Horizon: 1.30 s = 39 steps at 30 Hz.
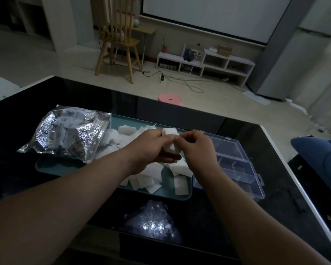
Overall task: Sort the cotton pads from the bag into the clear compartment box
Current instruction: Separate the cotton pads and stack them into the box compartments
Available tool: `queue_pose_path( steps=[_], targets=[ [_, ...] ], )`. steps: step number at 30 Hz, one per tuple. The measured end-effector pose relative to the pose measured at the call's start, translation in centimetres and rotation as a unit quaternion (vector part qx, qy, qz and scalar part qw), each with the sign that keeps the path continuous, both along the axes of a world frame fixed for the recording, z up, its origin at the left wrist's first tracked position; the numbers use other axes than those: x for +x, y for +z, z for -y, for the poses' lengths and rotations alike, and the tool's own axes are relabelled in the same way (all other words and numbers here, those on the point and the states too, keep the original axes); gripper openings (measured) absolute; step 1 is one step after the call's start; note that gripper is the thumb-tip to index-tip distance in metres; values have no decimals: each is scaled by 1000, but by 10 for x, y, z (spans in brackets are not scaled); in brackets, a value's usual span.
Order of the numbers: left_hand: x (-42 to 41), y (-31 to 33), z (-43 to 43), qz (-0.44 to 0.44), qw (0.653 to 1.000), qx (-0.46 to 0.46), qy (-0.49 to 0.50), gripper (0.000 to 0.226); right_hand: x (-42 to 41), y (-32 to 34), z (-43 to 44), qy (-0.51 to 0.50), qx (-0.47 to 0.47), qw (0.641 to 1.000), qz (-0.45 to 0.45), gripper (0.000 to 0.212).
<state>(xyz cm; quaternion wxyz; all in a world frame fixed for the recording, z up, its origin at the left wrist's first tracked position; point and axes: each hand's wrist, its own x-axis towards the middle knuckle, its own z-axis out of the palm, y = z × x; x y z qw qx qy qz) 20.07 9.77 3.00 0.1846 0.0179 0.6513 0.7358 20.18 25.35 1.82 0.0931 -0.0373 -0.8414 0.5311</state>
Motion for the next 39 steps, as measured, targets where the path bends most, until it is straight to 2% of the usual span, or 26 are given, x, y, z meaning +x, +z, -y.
queue_pose_path(
  steps=[3,6,9,12,14,16,20,24,26,30,35,39],
  targets=[
    [-5,-3,2,0,999,-2,33,20,1,5,-3,27,17,999,7,8],
    [-10,-1,4,65,991,102,62,27,2,9,-8,44,53,998,-14,4],
    [-10,-1,6,120,975,184,30,31,6,11,-13,95,132,985,-60,20],
    [-7,-1,8,142,969,193,-52,31,13,15,-11,192,206,957,-75,40],
    [-5,-2,6,146,960,209,-117,40,15,14,-6,226,196,953,-57,51],
    [-6,-5,4,151,950,231,-146,55,15,11,-3,216,177,959,-51,49],
    [-7,-12,2,158,952,231,-121,56,14,13,-8,174,206,961,-59,43],
    [-1,-8,-1,121,973,172,-95,54,16,13,-8,220,177,959,-30,53],
    [3,-3,-3,120,973,166,-110,54,16,11,-7,234,164,958,-12,51],
    [-2,-9,0,154,961,195,-124,73,16,14,-10,243,136,960,-29,41],
    [-3,-12,-1,136,960,213,-123,65,15,10,-9,250,128,960,-15,48],
    [-6,-11,1,129,964,206,-105,58,16,16,-8,246,115,962,-17,38]
  ],
)
